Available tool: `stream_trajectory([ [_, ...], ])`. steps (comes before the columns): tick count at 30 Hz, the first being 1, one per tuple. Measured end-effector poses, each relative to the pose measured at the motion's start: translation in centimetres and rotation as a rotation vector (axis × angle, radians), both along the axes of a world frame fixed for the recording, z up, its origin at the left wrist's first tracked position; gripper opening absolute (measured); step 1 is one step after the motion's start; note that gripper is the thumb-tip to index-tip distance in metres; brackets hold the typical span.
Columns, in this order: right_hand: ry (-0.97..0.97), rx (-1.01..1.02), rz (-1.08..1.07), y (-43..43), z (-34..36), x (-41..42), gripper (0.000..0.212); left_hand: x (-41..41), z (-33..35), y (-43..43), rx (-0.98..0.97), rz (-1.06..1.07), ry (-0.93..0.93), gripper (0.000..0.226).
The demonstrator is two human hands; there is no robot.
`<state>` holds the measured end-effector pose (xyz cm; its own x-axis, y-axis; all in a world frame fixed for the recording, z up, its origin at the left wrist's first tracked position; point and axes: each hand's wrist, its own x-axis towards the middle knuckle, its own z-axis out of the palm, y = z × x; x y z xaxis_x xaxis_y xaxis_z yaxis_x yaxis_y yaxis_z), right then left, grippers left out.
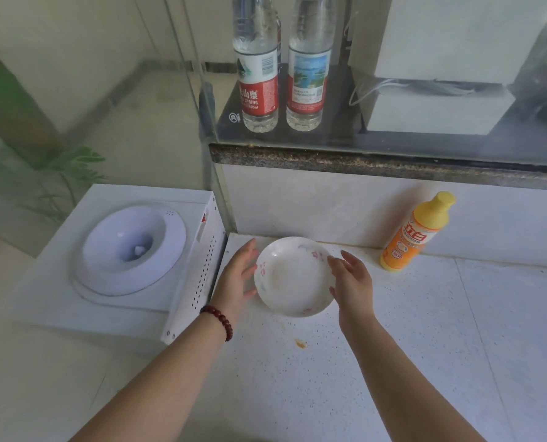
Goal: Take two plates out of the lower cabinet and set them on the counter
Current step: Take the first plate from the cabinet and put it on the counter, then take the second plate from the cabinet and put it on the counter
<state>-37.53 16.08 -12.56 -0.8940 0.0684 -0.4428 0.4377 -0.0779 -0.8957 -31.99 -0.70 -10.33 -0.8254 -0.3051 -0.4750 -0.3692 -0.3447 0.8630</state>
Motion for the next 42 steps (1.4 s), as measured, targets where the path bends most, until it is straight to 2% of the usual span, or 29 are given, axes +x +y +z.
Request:
stream_trajectory([
  [5,0.068,-0.027,0.121,-1.6,3.1,1.8,0.045,3.0,1.4,-0.2,-0.040,0.007,0.099,0.050],
  [8,0.074,-0.056,0.215,-3.1,4.4,3.1,0.037,5.0,1.9,-0.9,-0.033,0.080,0.127,0.040],
  [13,0.087,-0.164,0.379,-6.4,6.1,5.7,0.021,8.6,3.4,-2.7,-0.018,0.221,0.181,0.049],
  [22,0.137,-0.167,0.604,-13.8,7.3,10.7,0.025,15.1,5.5,-8.3,0.026,0.442,0.282,0.038],
  [32,0.144,-0.191,0.803,-26.2,7.7,20.0,0.025,25.7,6.0,-19.2,0.013,0.609,0.318,0.039],
  [42,0.081,-0.232,1.087,-40.4,6.9,32.5,0.020,40.0,5.7,-28.8,-0.149,0.847,0.255,0.041],
])
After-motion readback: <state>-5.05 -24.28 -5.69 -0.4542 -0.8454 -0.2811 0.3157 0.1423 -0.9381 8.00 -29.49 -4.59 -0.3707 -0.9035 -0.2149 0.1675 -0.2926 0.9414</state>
